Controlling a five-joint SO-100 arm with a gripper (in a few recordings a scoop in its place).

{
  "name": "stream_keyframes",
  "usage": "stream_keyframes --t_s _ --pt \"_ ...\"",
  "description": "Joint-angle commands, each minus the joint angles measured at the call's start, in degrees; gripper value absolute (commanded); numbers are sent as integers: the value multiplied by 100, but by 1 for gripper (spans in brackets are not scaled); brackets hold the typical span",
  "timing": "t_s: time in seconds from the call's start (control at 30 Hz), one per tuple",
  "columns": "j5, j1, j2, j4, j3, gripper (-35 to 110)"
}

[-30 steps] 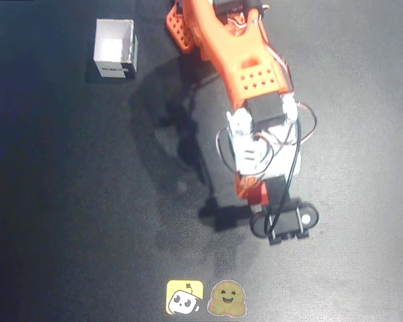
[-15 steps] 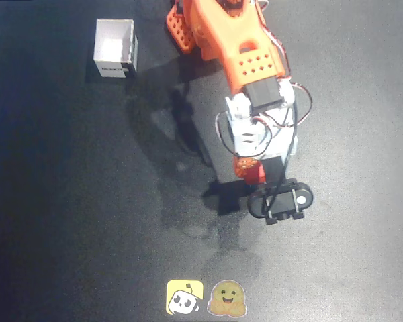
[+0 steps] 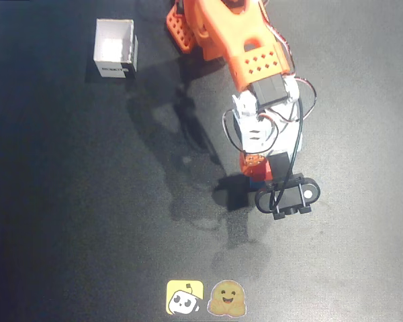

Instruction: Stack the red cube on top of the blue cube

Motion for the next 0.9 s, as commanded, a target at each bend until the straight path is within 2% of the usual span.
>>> stream_keyframes --t_s 0.0,0.77,0.87 --pt "35 -44 352 -229 97 0" --pt "369 -167 598 -545 659 0" --pt "422 -202 598 -562 668 5"
